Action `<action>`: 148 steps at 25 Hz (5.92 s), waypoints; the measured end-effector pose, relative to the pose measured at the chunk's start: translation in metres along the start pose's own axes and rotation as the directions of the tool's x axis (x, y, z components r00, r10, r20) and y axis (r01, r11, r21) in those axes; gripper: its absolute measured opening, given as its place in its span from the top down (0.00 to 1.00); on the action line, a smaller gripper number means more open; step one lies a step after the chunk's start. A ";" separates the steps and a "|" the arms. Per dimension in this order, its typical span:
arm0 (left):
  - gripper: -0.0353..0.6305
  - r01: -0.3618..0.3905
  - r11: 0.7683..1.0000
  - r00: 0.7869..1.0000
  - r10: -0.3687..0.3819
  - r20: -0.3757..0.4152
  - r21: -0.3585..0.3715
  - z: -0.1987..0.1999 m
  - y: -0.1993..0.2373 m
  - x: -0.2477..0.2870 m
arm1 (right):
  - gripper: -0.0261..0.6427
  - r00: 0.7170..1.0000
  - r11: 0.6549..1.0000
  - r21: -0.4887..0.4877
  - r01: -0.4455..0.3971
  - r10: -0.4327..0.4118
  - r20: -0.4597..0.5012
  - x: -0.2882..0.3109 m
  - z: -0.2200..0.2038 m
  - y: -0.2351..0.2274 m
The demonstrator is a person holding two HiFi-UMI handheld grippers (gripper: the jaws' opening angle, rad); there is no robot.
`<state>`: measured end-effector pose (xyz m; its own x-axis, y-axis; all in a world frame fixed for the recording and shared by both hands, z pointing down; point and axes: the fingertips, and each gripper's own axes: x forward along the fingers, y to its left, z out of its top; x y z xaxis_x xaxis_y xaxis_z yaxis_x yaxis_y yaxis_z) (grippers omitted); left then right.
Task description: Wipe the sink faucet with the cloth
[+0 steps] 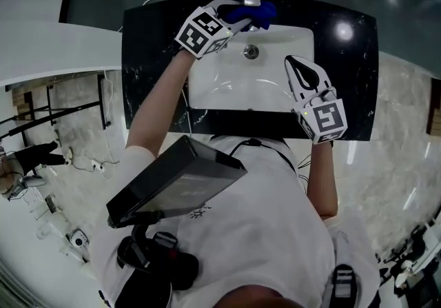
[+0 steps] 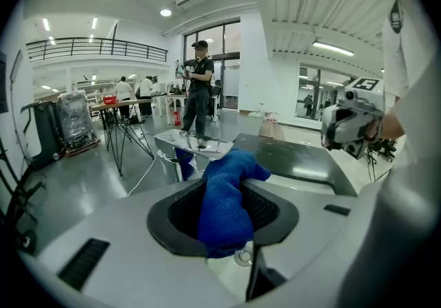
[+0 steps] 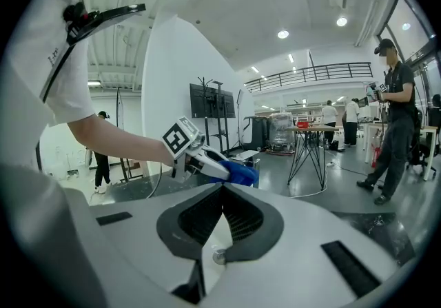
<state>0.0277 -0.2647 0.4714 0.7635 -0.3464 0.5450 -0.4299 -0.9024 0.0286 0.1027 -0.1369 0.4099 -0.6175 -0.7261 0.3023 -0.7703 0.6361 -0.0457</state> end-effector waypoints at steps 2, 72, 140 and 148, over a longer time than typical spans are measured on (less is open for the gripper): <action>0.76 -0.027 1.000 1.000 0.027 0.001 -0.015 0.002 0.014 0.002 | 0.96 1.000 1.000 0.001 0.001 -0.001 0.000 0.001 -0.001 0.000; 0.76 -0.269 0.955 0.962 0.260 -0.079 -0.129 -0.065 0.099 0.008 | 0.96 0.996 0.995 -0.043 -0.085 0.084 -0.035 0.047 0.007 0.038; 0.76 -0.130 0.977 0.951 0.171 0.258 -0.168 -0.016 -0.037 -0.070 | 0.96 0.995 0.997 -0.038 -0.062 0.059 -0.076 0.036 -0.023 0.034; 0.76 -0.193 0.957 0.973 0.215 0.080 -0.217 -0.078 -0.003 -0.013 | 0.96 0.995 0.998 -0.040 -0.048 0.044 -0.095 0.031 -0.026 0.032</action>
<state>-0.0185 -0.2371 0.5296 0.6894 -0.5515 0.4697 -0.6635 -0.7410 0.1038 0.0631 -0.1320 0.4429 -0.6328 -0.6694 0.3892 -0.7328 0.6800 -0.0220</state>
